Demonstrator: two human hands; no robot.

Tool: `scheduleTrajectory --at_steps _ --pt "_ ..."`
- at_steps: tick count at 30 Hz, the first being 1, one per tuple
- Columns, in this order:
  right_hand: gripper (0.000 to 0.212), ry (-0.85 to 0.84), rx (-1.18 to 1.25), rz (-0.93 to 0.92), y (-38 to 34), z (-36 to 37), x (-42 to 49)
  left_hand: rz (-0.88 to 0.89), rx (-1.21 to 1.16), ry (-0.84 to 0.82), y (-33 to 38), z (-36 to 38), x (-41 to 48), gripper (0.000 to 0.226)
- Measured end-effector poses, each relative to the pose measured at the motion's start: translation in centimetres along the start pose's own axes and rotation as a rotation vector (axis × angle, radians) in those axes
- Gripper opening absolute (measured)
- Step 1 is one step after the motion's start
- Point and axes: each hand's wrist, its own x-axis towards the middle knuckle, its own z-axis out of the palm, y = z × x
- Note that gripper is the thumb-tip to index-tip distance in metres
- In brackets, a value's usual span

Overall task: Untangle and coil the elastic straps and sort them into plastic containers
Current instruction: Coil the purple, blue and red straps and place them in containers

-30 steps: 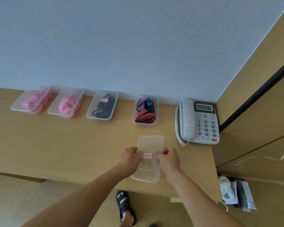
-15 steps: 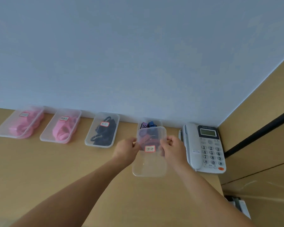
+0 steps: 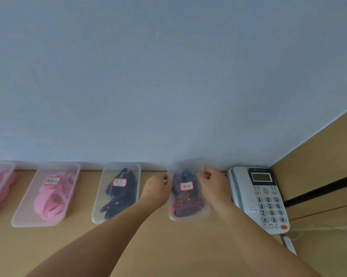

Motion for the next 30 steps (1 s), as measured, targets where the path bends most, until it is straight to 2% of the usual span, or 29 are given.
scheduleTrajectory --at_steps 5,10,20,23,26,28,29,30 --pt "0.009 0.000 -0.038 0.044 1.4 0.4 0.6 -0.040 -0.128 -0.024 0.3 0.2 0.7 0.011" --pt "0.016 -0.015 -0.053 0.058 1.9 0.7 1.4 -0.256 -0.406 -0.154 0.6 -0.5 0.7 0.013" --pt "0.016 -0.128 -0.007 0.080 2.9 0.8 2.3 -0.370 -0.496 -0.193 1.4 -0.5 0.6 0.010" --pt "0.017 -0.176 0.091 0.131 3.0 1.0 2.6 -0.330 -0.433 -0.173 1.6 -0.6 0.7 0.012" --pt "0.017 -0.158 0.148 0.129 3.0 1.3 2.8 -0.223 -0.228 -0.066 1.8 -0.2 0.6 0.016" --pt "0.009 -0.157 0.177 0.121 3.2 1.3 2.9 -0.170 -0.150 0.010 1.9 0.2 0.3 0.009" --pt "0.007 -0.158 0.206 0.123 3.3 1.3 2.9 -0.151 -0.128 0.028 2.0 0.2 0.0 0.011" --pt "0.009 -0.161 0.234 0.127 3.4 1.3 2.9 -0.123 -0.067 0.040 2.0 0.3 -0.2 0.030"
